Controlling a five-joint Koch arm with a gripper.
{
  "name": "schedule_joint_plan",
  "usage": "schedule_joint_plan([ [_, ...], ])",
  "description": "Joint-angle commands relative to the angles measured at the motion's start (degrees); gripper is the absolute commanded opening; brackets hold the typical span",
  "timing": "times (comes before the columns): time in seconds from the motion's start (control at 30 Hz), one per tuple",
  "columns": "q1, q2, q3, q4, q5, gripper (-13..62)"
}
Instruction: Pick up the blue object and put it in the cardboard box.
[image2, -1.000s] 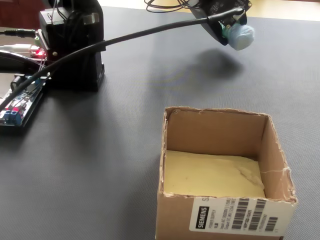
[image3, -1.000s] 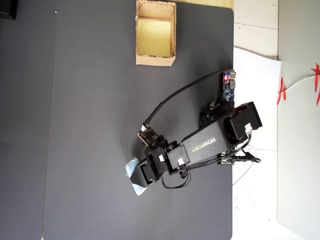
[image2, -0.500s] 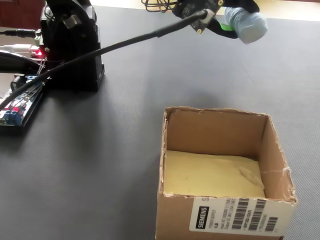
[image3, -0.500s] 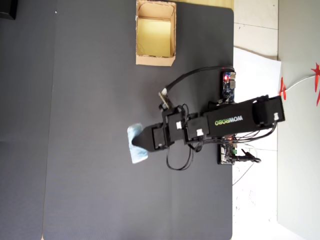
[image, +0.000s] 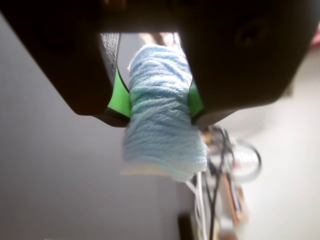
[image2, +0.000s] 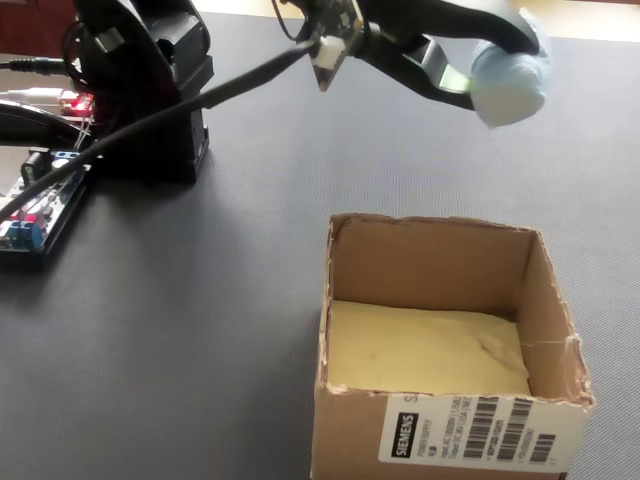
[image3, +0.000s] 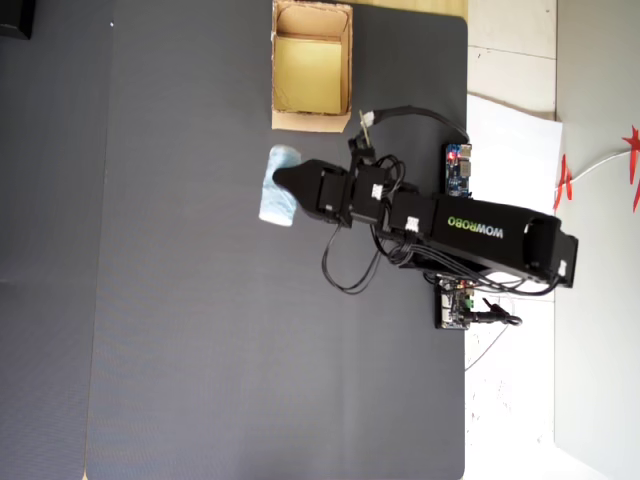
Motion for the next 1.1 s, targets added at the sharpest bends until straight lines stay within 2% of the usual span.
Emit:
schedule_joint_plan([
  [0.0,3.6,1.6,-2.9,-6.6,-0.9,5.8],
  [0.2,16.3,-2.4,-9.8,-3.0,-4.4,5.7],
  [0.4,22.1,-10.0,-15.2,-2.5,-4.5,5.7],
  [0.7,28.1,-15.6,-17.1,-0.3,-4.4,6.1],
  [0.97,30.6,-15.9,-16.3,6.0,0.4,30.8],
  [1.07,30.8,-15.8,-16.3,5.4,0.5,30.8],
])
